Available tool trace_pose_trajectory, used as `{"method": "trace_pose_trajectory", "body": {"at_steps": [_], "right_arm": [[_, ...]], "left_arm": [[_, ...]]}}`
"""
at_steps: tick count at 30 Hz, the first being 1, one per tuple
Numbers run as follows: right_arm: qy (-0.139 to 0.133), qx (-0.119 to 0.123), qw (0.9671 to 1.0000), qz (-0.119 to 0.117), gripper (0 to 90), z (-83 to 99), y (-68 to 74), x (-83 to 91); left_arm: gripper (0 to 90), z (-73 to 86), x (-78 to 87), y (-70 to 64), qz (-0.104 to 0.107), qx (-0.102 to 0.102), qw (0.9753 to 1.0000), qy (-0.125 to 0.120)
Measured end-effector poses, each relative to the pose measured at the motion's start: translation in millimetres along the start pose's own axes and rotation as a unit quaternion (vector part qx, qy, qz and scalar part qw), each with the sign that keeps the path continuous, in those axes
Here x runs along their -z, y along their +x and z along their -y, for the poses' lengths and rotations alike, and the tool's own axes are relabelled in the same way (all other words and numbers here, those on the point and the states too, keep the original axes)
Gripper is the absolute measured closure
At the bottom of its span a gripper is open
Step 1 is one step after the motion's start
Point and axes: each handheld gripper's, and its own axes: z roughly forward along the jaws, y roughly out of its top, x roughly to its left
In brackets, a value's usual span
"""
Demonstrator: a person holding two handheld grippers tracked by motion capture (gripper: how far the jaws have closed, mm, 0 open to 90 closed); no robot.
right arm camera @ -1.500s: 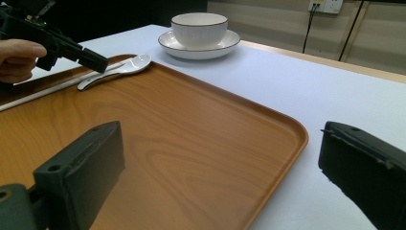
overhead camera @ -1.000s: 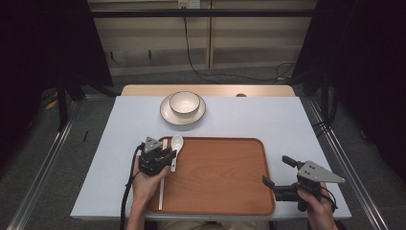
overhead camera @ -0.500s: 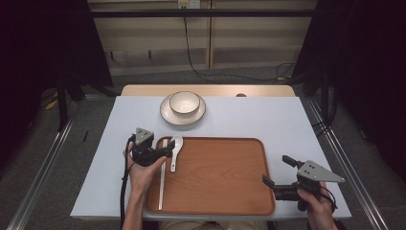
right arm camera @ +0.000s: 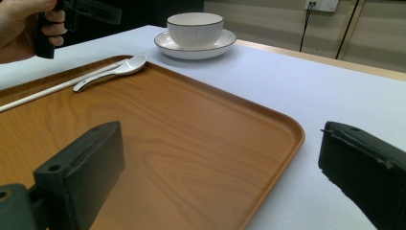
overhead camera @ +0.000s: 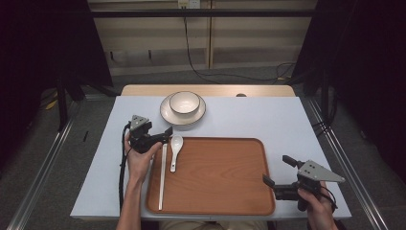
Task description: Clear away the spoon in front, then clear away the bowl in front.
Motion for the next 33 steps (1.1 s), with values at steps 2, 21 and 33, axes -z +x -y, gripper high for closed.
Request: {"method": "trace_pose_trajectory", "body": {"at_steps": [2,21,33], "right_arm": [[-0.003,0.000,1.0000,-0.003,1.6,0.0,0.7,1.0],[-0.002,0.000,1.0000,-0.005,1.6,-1.2,0.5,-1.1],[-0.006,0.000,1.0000,-0.007,1.6,-0.9,1.1,-0.6]], "left_arm": [[9.4,-5.4,-4.3,-0.4,-0.010,-0.012,0.9998,0.011],[11.2,-33.5,-27.2,5.7,0.018,-0.012,0.9996,0.021],[12.3,-59.9,-42.8,5.3,0.001,-0.020,0.9988,0.045]]}}
